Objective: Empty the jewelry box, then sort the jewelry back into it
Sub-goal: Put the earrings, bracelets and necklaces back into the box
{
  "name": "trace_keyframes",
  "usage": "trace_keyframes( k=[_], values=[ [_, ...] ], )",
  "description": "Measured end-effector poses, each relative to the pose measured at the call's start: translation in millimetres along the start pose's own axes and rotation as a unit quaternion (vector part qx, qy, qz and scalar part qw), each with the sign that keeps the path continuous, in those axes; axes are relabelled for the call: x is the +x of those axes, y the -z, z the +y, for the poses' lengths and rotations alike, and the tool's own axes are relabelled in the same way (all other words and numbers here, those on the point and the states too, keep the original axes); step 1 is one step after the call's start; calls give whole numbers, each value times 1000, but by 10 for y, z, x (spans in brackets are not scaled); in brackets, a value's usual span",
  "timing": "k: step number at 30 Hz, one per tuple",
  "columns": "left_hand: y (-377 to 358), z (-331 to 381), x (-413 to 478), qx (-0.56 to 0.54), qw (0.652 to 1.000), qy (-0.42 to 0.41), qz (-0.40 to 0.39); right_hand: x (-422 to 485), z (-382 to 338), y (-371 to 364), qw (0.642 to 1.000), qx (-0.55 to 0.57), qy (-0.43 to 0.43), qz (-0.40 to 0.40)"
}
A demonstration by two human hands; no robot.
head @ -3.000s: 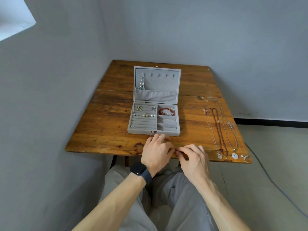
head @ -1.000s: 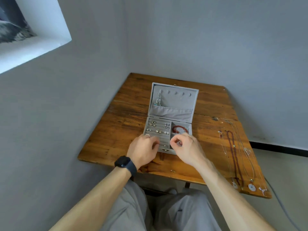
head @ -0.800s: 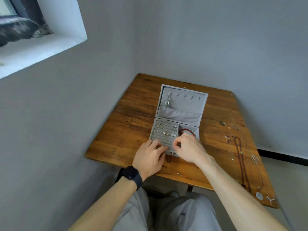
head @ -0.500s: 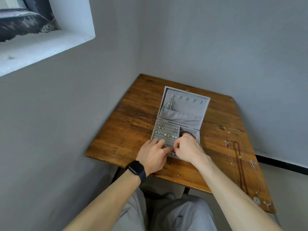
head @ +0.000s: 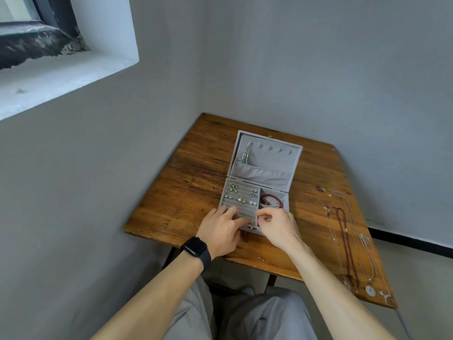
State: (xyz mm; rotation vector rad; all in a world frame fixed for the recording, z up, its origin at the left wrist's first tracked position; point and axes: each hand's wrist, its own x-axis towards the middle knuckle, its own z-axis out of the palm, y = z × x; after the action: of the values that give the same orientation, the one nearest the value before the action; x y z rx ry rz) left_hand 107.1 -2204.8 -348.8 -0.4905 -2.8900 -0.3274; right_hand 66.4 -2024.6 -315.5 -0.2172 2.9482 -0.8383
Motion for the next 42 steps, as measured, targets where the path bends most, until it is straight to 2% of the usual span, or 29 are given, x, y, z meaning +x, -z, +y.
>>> trace_keyframes(
  k=[5,9,14,20,28,34,37,42],
  values=[
    [64,22,59,19,1000,8,6,-390,218,-49,995,-53,52,63],
    [32,78,93,53,999,9,-7,-626,405,-185,987,-128,80,54],
    [58,114,122,82,996,-1,-26,-690,448,-302,991,-112,69,29],
    [88,134,152,145,987,-30,-68,-717,499,-375,993,-88,67,51],
    [40,210,14,143,987,-3,-68,-755,540,-442,990,-93,79,66],
    [80,275,29,119,991,21,-62,-724,536,-370,993,-63,75,61],
    [99,288,59,100,993,34,-61,-710,545,-284,995,-2,84,52],
    [116,439,148,59,996,44,-42,-859,751,69,987,85,51,126]
  ],
)
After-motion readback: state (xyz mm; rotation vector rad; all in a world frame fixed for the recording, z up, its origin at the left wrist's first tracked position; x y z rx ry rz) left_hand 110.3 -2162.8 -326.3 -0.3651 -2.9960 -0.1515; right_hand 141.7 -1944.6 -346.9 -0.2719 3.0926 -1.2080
